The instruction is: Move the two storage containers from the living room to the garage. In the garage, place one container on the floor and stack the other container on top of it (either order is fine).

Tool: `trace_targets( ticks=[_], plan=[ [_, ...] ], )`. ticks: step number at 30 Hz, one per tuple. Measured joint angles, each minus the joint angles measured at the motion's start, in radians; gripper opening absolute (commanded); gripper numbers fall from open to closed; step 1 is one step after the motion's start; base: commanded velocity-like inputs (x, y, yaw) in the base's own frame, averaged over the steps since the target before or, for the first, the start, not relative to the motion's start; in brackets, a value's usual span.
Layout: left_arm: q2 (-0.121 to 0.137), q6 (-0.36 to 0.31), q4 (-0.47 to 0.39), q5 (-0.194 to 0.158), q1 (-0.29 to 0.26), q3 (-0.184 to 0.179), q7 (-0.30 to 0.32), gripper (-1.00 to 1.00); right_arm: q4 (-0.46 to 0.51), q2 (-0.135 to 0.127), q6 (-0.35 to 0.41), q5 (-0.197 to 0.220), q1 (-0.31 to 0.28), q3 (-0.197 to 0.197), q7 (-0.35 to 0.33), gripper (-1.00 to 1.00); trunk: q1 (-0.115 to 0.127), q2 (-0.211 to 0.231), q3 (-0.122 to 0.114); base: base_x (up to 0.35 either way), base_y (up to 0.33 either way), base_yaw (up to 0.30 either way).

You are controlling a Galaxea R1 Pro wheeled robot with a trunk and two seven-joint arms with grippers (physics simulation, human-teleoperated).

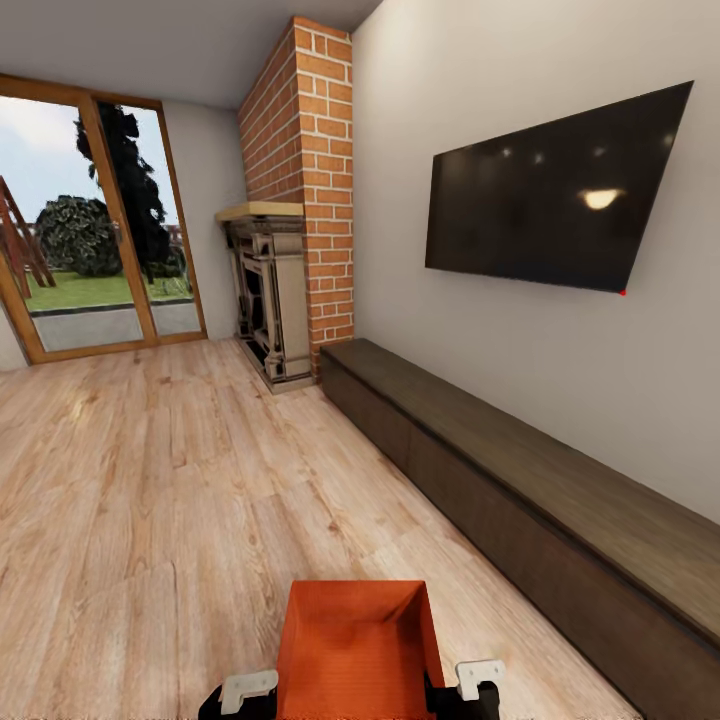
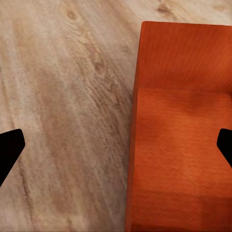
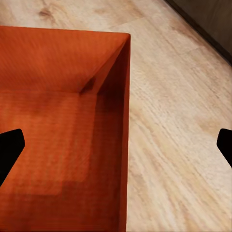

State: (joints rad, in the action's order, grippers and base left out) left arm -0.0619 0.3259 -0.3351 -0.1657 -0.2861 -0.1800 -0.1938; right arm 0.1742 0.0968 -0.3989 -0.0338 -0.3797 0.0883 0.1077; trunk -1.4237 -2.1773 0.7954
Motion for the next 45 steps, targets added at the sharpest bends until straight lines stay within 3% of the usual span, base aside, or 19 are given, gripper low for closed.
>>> trace_targets(
  ticks=[7,31,39,45],
  plan=[
    [0.0,0.0,0.0,-0.001,0.0,0.0,0.0,1.0,0.0,0.0,0.0,0.0,0.0,0.0,0.0,1.0,-0.027,-0.049,0.022,0.0,0.0,0.0],
    [-0.011,-0.005,0.004,0.012,0.0,-0.019,0.0,1.0,0.0,0.0,0.001,-0.002,0.0,0.007,0.0,1.0,-0.027,-0.049,0.022,0.0,0.0,0.0],
    [-0.012,-0.005,0.005,0.013,0.0,-0.02,0.0,1.0,0.0,0.0,0.001,-0.002,0.0,0.008,0.0,1.0,-0.058,-0.105,0.047,0.0,0.0,0.0],
    [-0.012,-0.005,0.005,0.013,0.0,-0.02,0.0,1.0,0.0,0.0,0.001,-0.002,0.0,0.008,0.0,1.0,-0.058,-0.105,0.047,0.0,0.0,0.0]
  ],
)
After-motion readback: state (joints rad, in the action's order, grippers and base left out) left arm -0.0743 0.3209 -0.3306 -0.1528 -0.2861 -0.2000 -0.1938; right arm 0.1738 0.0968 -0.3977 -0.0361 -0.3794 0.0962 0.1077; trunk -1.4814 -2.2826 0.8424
